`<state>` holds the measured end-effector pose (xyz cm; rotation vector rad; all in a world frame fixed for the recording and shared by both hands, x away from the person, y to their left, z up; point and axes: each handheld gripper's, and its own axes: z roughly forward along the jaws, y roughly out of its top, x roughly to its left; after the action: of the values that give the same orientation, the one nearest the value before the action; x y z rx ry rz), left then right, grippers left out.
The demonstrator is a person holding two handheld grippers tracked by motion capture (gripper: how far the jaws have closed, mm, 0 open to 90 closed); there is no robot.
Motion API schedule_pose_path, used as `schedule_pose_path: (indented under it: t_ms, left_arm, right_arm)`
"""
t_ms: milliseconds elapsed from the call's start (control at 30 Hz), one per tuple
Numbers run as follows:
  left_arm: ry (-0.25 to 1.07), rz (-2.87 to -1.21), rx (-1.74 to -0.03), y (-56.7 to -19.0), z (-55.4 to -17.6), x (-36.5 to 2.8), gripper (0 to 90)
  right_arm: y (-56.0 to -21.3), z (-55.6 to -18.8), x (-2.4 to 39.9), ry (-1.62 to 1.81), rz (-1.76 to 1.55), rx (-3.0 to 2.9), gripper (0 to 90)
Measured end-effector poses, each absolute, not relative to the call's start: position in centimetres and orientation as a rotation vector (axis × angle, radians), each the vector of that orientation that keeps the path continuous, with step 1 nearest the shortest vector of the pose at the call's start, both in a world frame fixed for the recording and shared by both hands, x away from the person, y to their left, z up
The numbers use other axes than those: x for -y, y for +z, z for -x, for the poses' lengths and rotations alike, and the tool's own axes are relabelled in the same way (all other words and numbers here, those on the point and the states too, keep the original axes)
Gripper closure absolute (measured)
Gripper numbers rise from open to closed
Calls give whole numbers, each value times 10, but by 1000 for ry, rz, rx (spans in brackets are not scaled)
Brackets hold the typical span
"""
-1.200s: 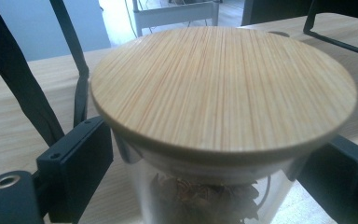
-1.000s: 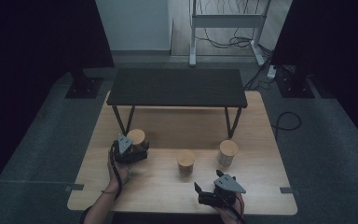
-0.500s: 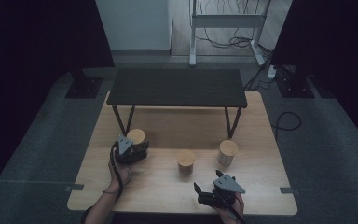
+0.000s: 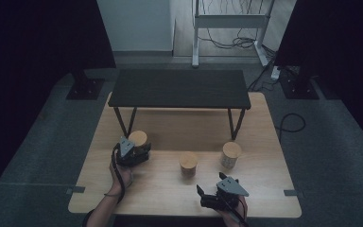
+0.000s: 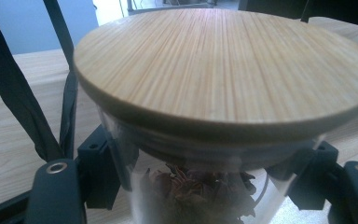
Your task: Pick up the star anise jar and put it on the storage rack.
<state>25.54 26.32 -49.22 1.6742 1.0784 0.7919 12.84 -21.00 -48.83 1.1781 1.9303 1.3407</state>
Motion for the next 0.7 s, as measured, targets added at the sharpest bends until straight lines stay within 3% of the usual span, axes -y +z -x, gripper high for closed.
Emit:
schedule_pose_path:
  t_ms: [700]
  left_arm:
    - [793,-1655,-1077,-485,-251,-266,264]
  right_arm:
    - [-488,-127,211,1343,-1175,-1920,20]
